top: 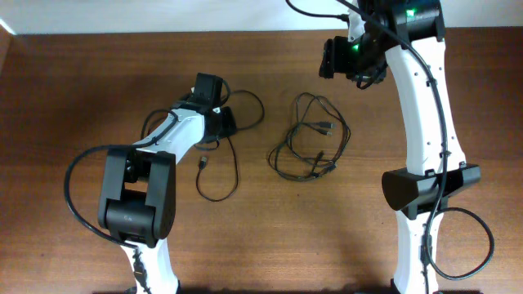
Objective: Untangle cables
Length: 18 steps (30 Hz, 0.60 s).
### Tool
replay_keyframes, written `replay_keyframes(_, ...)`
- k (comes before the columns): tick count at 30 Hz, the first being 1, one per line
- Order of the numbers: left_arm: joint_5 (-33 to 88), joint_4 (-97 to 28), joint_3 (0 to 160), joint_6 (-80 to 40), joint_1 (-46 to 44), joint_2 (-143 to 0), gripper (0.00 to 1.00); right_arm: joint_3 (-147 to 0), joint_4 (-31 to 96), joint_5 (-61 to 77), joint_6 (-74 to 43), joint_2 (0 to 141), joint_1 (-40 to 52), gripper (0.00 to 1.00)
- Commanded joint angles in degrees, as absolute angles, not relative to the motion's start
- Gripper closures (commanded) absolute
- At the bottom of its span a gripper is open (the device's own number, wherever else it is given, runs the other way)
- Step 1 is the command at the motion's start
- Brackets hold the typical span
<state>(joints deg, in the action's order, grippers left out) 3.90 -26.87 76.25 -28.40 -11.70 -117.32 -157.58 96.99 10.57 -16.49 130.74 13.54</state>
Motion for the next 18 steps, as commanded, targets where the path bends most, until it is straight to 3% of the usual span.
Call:
replay_keyframes(1,5.0,-25.9,73.8,-28.3,-11.9,-120.6,0.46,-157.5,97.3,10.9,-16.2,131.0,13.9,0.28)
replay_keyframes(3,3.6,-26.0,73.7,-29.3,-11.9,-121.5,0.37,-157.5,97.3,10.9,-16.3,131.0,13.9,0.28)
replay_keyframes(6,2.9,-26.0,73.7,-29.5,-11.9,-122.8,0.36,-157.5,97.3,10.9,-16.3,131.0,13.9,0.28)
replay_keyframes(12,-11.2,-35.0,73.8,-40.5,-11.8,-123.9,0.46,-157.5,97.3,10.9,-16.3,131.0,13.9,0.28)
replay_keyframes(18,-13.9,-39.3,73.8,-35.0,-11.8,-123.9,0.41,-157.5,97.3,10.9,-14.8,131.0,15.4,0.28)
